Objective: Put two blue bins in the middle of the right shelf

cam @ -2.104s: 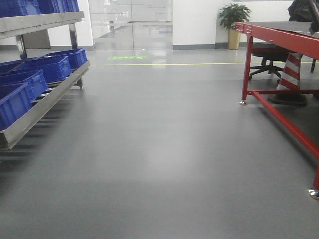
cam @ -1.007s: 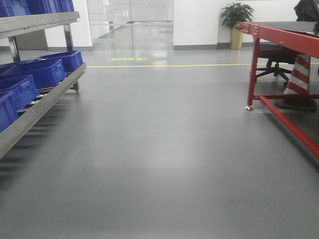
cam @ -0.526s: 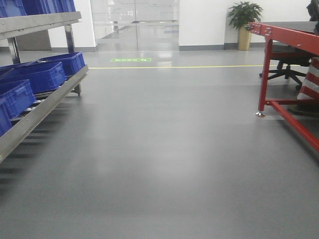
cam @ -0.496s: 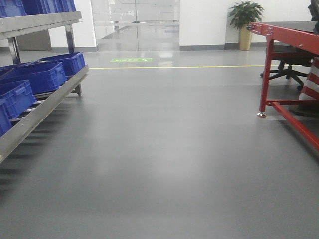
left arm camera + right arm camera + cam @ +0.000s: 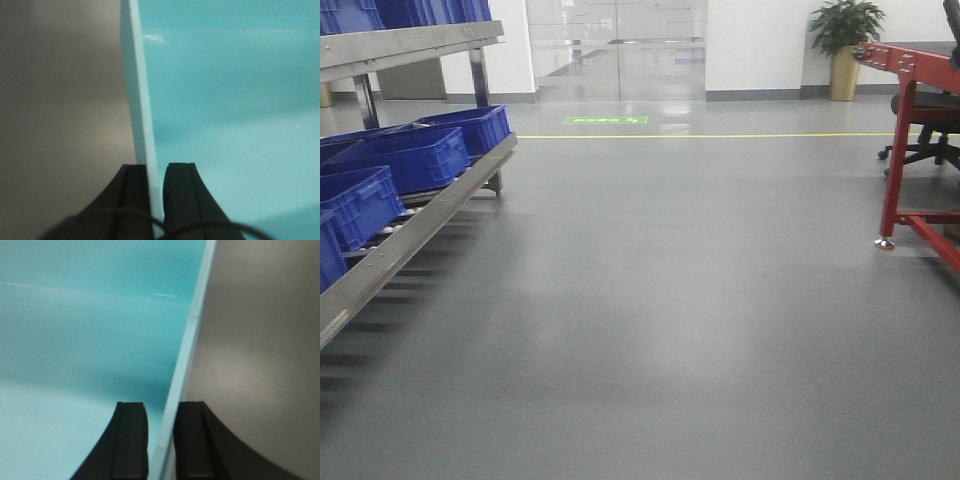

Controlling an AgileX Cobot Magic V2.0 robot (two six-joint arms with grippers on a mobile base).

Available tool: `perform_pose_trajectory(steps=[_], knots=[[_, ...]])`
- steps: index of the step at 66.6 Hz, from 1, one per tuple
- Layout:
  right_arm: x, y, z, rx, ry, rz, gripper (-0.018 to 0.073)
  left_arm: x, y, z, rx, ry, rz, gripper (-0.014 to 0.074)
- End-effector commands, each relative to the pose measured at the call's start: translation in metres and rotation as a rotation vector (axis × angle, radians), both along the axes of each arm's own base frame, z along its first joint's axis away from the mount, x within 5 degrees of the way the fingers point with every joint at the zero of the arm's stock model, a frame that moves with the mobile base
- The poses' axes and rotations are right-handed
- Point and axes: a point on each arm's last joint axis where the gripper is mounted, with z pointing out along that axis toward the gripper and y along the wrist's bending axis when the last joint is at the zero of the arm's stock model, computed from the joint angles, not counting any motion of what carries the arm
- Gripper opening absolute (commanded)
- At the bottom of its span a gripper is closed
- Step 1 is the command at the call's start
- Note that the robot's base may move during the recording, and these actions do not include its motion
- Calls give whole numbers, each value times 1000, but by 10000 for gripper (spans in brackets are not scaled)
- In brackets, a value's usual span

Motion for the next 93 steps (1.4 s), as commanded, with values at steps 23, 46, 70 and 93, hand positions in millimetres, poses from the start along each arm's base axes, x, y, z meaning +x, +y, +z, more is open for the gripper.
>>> perform_pose_trajectory(steps=[23, 46, 70, 93], knots=[[4, -6, 7, -11, -71, -42, -154, -8, -3, 11, -47, -47, -28, -111], [4, -6, 7, -11, -71, -42, -154, -4, -4, 9, -47, -48, -26, -111], [4, -6, 7, -11, -71, -42, -154, 5, -5, 23, -107, -215, -2, -111], [4, -6, 7, -11, -71, -42, -154, 12, -5, 39, -174, -397, 25, -111]])
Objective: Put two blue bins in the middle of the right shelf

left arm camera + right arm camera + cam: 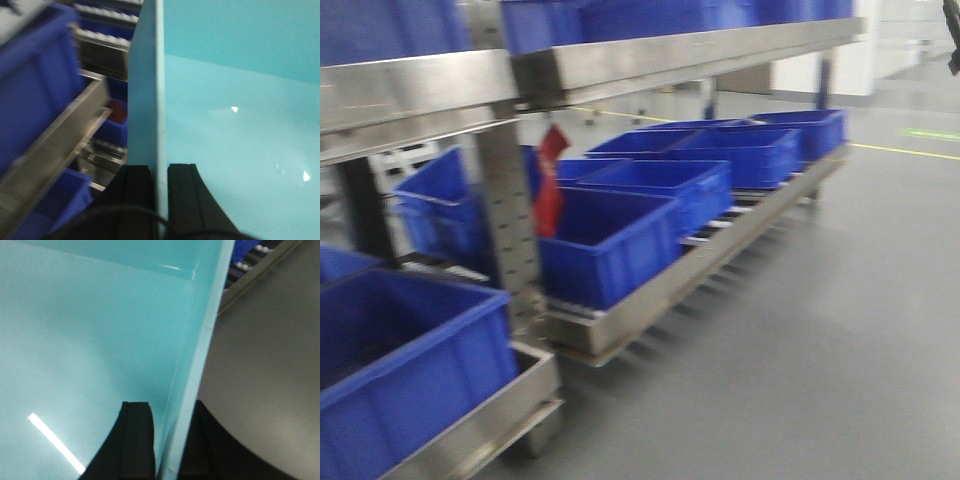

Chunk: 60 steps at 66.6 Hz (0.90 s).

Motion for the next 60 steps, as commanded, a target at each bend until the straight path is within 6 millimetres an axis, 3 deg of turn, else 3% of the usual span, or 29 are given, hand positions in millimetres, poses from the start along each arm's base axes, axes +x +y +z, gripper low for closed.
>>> perform_pose_trajectory(steps=[1, 60], knots=[[-1, -4, 6, -9, -43, -2, -154, -7, 1, 21, -86, -140, 4, -111], [-1, -4, 6, -9, -43, -2, -154, -5, 1, 25, -103, -185, 11, -111]])
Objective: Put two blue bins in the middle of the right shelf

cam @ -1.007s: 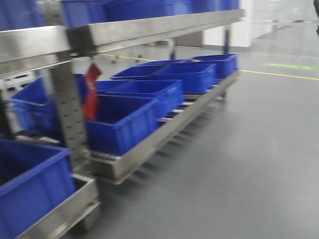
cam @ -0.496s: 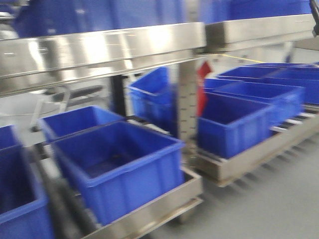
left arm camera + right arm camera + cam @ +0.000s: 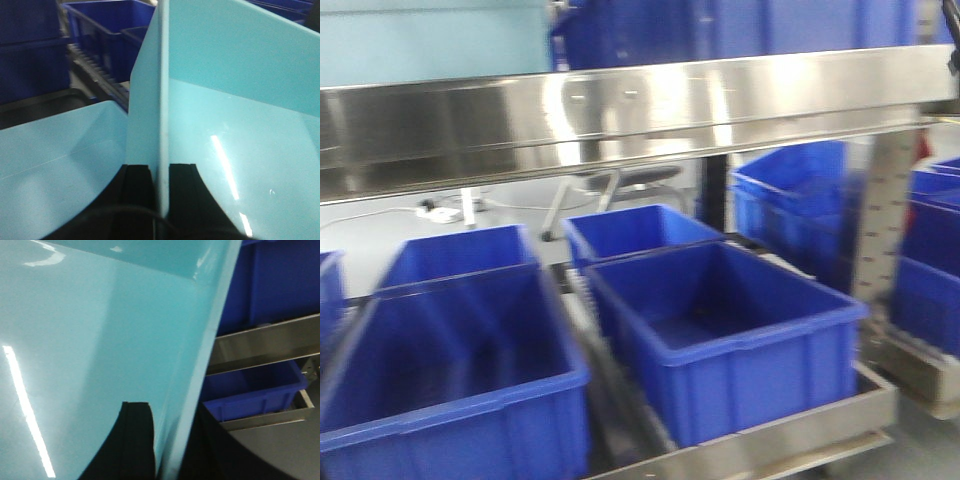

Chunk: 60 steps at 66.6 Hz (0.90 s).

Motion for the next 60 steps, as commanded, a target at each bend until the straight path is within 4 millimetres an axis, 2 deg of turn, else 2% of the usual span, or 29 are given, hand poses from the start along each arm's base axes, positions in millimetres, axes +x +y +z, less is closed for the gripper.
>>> perform_pose_trajectory(steps=[1, 60], knots=[[-1, -4, 5, -28, -38, 2, -154, -8, 1, 17, -74, -103, 1, -111], [-1, -4, 5, -28, -38, 2, -154, -8, 1, 17, -74, -103, 1, -111]])
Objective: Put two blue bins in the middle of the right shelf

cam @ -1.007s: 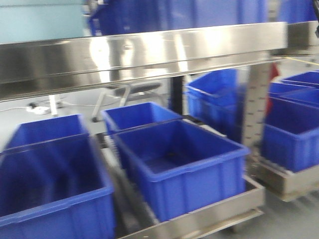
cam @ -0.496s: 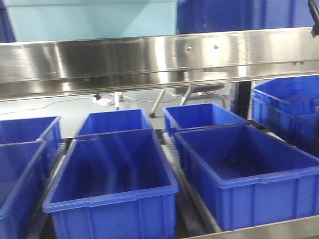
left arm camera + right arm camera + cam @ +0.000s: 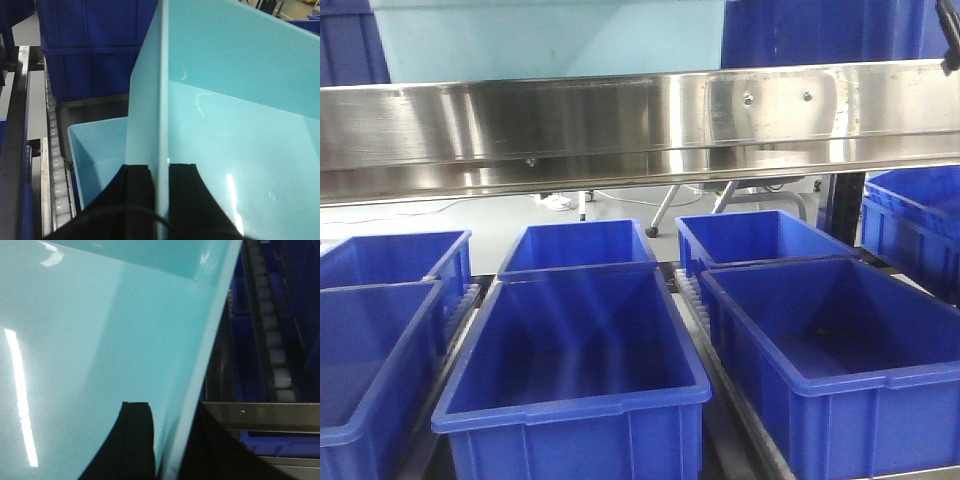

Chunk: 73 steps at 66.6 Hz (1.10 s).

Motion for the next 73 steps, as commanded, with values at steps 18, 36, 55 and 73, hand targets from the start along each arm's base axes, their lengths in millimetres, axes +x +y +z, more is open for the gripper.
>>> perform_pose_trajectory(steps=[18, 36, 55, 73], knots=[[-1, -4, 5, -31, -39, 2, -154, -8, 1, 17, -73, -99, 0, -111], [-1, -4, 5, -31, -39, 2, -154, -8, 1, 17, -73, -99, 0, -111], [-1, -4, 5, -31, -39, 2, -154, -8, 1, 17, -73, -99, 0, -111], [-1, -4, 5, -31, -39, 2, -154, -8, 1, 17, -73, -99, 0, -111]])
